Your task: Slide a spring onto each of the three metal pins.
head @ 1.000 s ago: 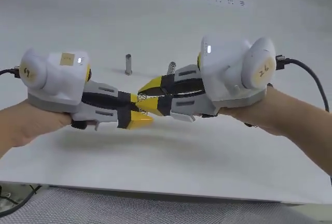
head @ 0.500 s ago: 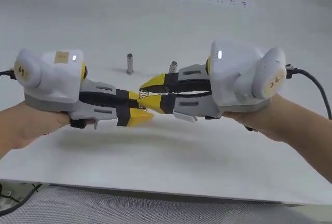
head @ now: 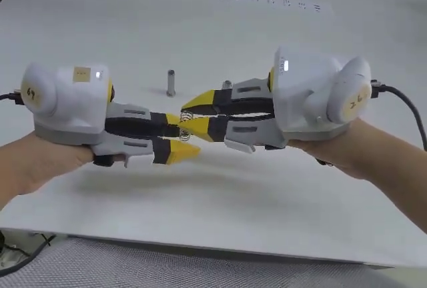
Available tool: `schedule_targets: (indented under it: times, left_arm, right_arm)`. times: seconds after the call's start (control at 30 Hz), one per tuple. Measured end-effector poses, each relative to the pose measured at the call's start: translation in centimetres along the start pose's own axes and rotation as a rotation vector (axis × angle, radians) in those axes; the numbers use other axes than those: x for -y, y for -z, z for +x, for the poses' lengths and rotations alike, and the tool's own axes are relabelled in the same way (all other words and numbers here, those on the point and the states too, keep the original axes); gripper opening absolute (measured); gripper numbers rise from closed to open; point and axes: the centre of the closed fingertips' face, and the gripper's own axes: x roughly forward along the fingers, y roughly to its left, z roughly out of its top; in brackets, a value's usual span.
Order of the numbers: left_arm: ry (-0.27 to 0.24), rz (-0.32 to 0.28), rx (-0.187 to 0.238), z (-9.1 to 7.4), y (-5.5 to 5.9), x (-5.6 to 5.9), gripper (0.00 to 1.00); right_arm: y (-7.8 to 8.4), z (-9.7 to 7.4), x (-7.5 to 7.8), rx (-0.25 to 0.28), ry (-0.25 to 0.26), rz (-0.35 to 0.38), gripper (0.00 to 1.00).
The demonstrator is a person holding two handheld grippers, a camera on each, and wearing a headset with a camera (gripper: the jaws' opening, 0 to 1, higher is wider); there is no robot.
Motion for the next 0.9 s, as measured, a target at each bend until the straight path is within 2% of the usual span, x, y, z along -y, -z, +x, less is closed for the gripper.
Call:
schedule_targets:
  times: [0.37,0.57,0.9]
  left_arm:
    - [-0.074,0.007,0.004,-0.5,-0.1,-1.4,0.38]
    - [-0.145,0.010,0.000,-1.3,0.2,-2.6,0.54]
    - [-0.211,-0.010,-0.010,-2.7,0.8,-3.6,0.69]
  right_arm:
    - [0.3,-0.1,0.7,-0.019,0.008,0.001,0.12]
    - [0.4,0.0,1.1,-0.020,0.018,0.011,0.12]
    - [0.8,-0.1,1.3,-0.030,0.026,0.008,0.12]
